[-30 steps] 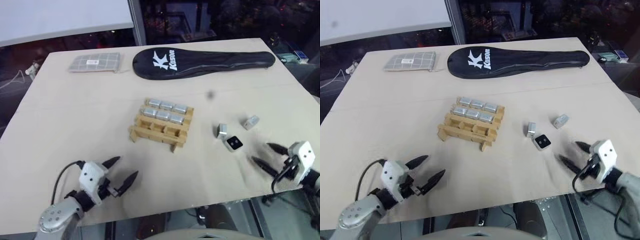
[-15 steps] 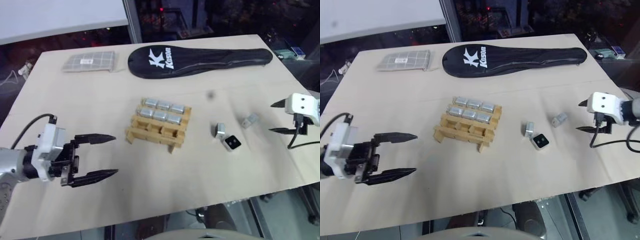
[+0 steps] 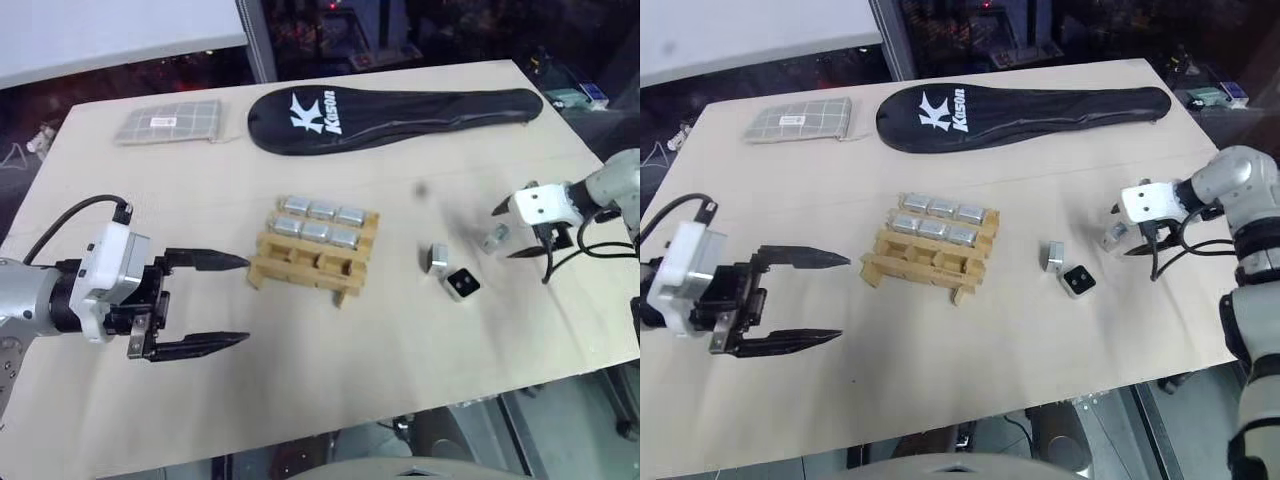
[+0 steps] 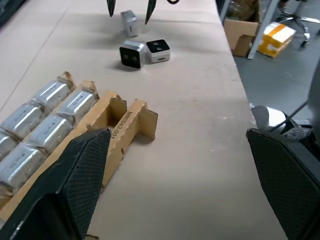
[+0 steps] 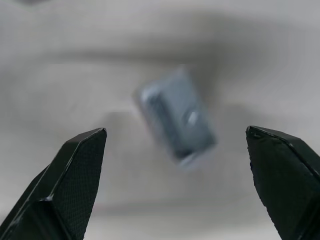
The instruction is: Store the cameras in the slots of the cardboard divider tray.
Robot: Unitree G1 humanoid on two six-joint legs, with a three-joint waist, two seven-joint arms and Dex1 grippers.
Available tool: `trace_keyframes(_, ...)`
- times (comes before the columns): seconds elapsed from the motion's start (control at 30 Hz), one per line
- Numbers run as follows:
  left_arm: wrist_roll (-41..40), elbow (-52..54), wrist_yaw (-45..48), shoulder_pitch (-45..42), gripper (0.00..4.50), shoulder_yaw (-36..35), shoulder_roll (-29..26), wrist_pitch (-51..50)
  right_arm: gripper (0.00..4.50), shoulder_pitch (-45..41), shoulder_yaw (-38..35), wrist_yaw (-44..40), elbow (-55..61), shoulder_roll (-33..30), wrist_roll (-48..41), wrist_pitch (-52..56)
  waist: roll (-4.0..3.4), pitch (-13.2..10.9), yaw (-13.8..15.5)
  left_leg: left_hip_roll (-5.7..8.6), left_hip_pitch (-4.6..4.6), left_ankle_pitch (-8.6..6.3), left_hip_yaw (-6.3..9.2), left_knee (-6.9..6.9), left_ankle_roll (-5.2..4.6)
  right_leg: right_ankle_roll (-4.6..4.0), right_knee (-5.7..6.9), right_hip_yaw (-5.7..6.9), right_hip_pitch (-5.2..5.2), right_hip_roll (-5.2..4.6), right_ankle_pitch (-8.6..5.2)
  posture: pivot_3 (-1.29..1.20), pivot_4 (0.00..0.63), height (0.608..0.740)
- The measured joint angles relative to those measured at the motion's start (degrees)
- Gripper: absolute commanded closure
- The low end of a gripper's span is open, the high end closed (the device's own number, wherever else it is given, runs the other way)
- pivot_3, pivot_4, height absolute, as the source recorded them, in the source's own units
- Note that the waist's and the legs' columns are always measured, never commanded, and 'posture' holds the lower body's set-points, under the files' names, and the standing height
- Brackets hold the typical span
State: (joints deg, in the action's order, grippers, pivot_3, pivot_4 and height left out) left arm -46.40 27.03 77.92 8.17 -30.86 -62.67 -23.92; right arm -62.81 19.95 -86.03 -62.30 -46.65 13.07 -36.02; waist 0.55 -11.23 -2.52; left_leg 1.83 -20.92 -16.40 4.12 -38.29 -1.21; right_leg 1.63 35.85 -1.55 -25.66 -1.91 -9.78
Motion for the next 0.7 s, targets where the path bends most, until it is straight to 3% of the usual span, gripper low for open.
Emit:
trace_keyframes(0.17,0.2,1.1,-0.9,0.6,0.0,-0.1,1.2,-0.8,0.07,-2.2,1.2,-0.6,-2.4,1.1,1.6,-2.0,-0.01,0.0,0.2,0.0,-0.01,0.01,-0.01,-0.03,0.0,-0.05,0.02,0.0,0.0,-0.01,0.03,0.0,0.15,0.74)
trace_keyframes(0.27,0.2,1.5,-1.4,1.1,0.0,-0.3,1.6,-1.2,1.37,-2.5,1.8,-0.8,-3.6,1.1,2.7,-3.0,-0.01,0.0,0.1,0.01,-0.01,0.01,-0.02,-0.02,0.01,-0.06,0.01,-0.02,0.0,-0.02,0.04,0.0,0.15,0.74)
trace_keyframes(0.4,0.2,1.7,-1.8,1.5,0.0,-0.8,2.1,-1.3,3.52,-2.6,2.4,-0.9,-4.3,1.1,4.4,-3.6,-0.01,0.0,0.1,0.01,-0.01,0.01,-0.03,-0.02,0.01,-0.06,0.01,-0.02,0.0,-0.01,0.04,0.0,0.15,0.74)
trace_keyframes(0.43,0.3,1.7,-1.9,1.7,0.0,-0.9,2.3,-1.3,3.72,-2.8,2.5,-0.9,-4.6,1.1,4.5,-4.0,-0.01,0.0,0.1,0.01,0.0,0.01,-0.04,-0.02,0.01,-0.07,0.02,-0.03,0.0,-0.01,0.05,0.0,0.15,0.74)
trace_keyframes(0.57,0.3,1.8,-2.1,2.3,0.0,-1.3,2.7,-1.5,3.69,-3.6,1.8,-2.1,-5.6,1.7,3.5,-2.6,-0.01,0.0,0.0,0.0,0.02,0.01,-0.07,-0.03,0.01,-0.08,0.03,-0.05,0.0,0.0,0.06,0.0,0.15,0.74)
trace_keyframes(0.7,0.2,1.9,-2.7,2.4,0.0,-2.2,3.5,-1.7,3.69,-5.8,0.1,-3.3,-2.1,4.4,-7.6,8.8,-0.03,0.0,-0.3,-0.1,0.09,0.01,-0.15,-0.02,0.01,-0.21,0.06,-0.13,-0.01,0.03,0.14,0.0,0.15,0.74)
